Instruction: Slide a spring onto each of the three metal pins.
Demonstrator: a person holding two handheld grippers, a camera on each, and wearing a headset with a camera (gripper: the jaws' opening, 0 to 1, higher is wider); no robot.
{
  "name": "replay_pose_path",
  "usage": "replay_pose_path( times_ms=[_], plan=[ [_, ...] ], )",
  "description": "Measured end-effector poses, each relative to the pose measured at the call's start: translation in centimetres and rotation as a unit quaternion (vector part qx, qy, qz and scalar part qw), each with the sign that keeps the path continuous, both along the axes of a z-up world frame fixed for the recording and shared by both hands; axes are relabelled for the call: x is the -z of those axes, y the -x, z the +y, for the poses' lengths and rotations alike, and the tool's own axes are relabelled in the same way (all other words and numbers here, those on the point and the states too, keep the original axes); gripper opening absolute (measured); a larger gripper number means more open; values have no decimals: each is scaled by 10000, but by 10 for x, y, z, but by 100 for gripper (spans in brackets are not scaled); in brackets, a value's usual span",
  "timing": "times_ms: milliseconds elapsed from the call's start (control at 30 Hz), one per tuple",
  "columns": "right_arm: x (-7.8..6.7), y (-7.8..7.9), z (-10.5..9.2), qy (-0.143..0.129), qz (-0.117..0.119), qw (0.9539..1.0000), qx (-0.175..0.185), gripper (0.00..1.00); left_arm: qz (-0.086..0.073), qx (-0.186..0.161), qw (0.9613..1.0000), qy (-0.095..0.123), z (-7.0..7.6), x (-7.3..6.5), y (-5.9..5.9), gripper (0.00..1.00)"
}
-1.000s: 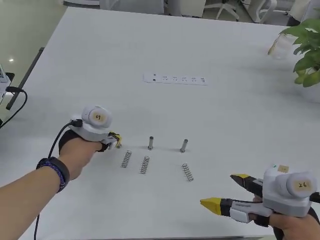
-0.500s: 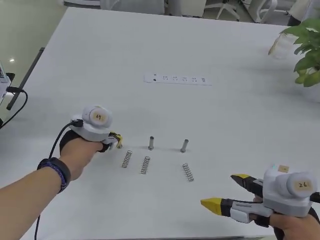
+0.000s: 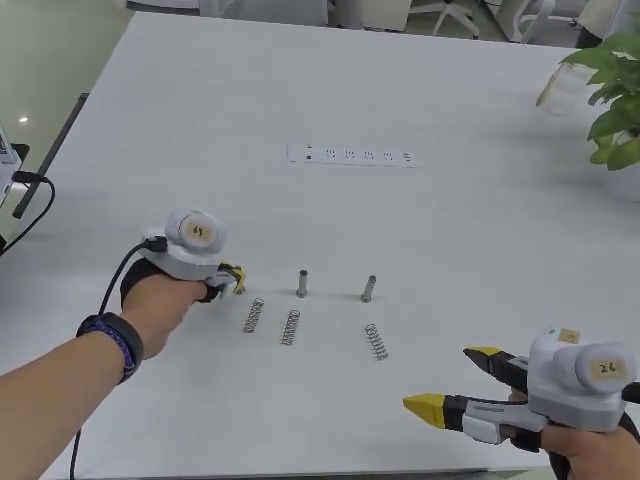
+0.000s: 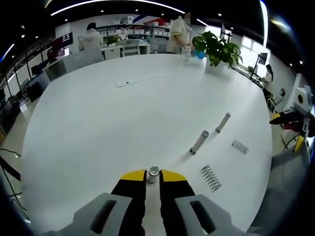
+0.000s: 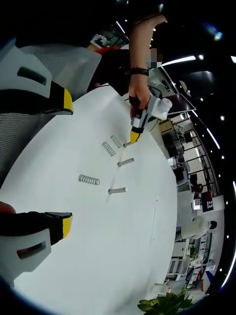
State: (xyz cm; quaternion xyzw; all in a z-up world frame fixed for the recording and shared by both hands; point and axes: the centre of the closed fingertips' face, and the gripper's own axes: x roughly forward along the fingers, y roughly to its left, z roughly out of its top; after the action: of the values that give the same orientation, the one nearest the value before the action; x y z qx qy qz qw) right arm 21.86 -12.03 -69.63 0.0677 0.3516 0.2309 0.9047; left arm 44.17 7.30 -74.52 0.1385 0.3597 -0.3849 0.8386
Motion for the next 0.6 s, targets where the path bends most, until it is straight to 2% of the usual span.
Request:
replay_pose_path(
  times_ms=[100,400,600],
  plan=[
    [0,0,0,-2,1,10000,-5,80,53,-22,10000,50,0,0,1,5],
    [1,1,0,-10,13,10000,9,80,105,-27,9999,3,6,4,5,9],
    [2,0,1,-18,17,10000,-8,80,183,-82,9998,19,13,6,13,12]
  ],
)
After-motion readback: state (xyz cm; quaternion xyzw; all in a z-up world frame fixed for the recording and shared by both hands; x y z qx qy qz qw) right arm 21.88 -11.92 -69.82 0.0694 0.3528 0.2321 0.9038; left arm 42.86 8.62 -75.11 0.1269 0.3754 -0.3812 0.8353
